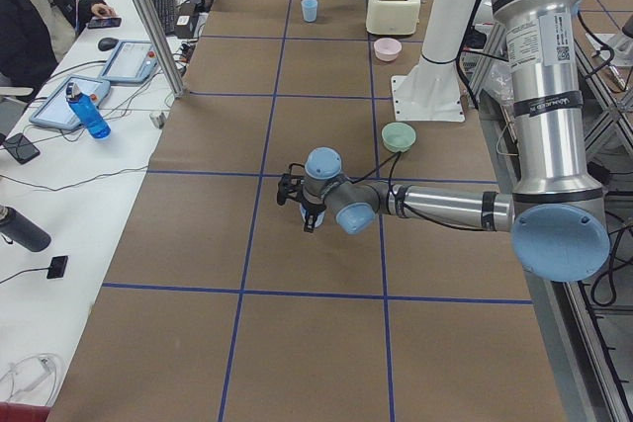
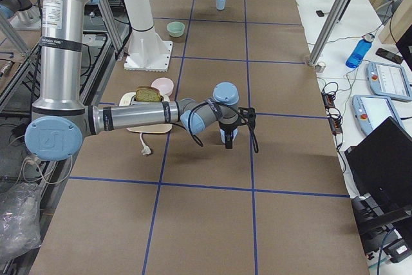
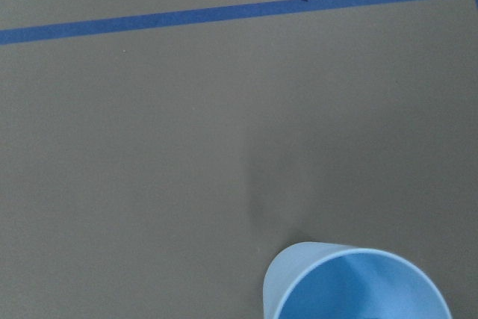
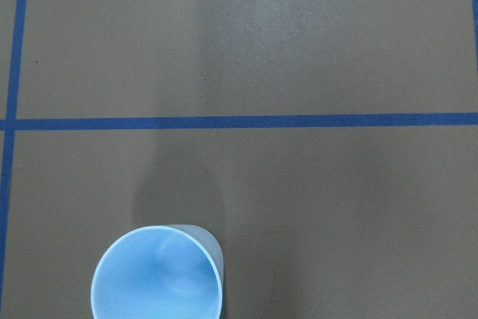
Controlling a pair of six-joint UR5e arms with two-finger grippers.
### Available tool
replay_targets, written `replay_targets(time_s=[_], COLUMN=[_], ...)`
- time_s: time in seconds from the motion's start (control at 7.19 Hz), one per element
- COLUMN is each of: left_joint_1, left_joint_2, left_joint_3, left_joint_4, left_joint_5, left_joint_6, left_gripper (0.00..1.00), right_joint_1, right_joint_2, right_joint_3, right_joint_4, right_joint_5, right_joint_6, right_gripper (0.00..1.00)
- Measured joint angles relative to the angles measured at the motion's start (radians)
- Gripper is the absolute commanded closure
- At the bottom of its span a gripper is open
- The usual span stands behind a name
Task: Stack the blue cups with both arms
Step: 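Close the left gripper on its light-blue cup while the right grasps the other, then carry the left cup toward table center while the right gripper lifts its cup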
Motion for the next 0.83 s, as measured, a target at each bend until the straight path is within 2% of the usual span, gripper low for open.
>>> replay_targets(time_s=[0.14,0.56,0.83], left_joint_1=[0.005,0.014,0.014], left_joint_2=[-0.002,-0.026,-0.087], left_joint_3=[0.003,-0.004,-0.085], left_joint_4=[0.0,0.015,0.156], left_joint_5=[0.001,-0.004,-0.045], left_joint_6=[-0.002,-0.007,-0.008], left_gripper=[1.0,1.0,1.0], right_joint_1=[0.0,-0.001,-0.006], right_joint_2=[0.004,0.021,0.074], right_joint_3=[0.0,-0.014,-0.081], right_joint_4=[-0.001,-0.006,-0.001], right_joint_5=[0.001,-0.002,-0.008], right_joint_6=[0.0,0.007,0.024], right_gripper=[0.0,0.0,0.0])
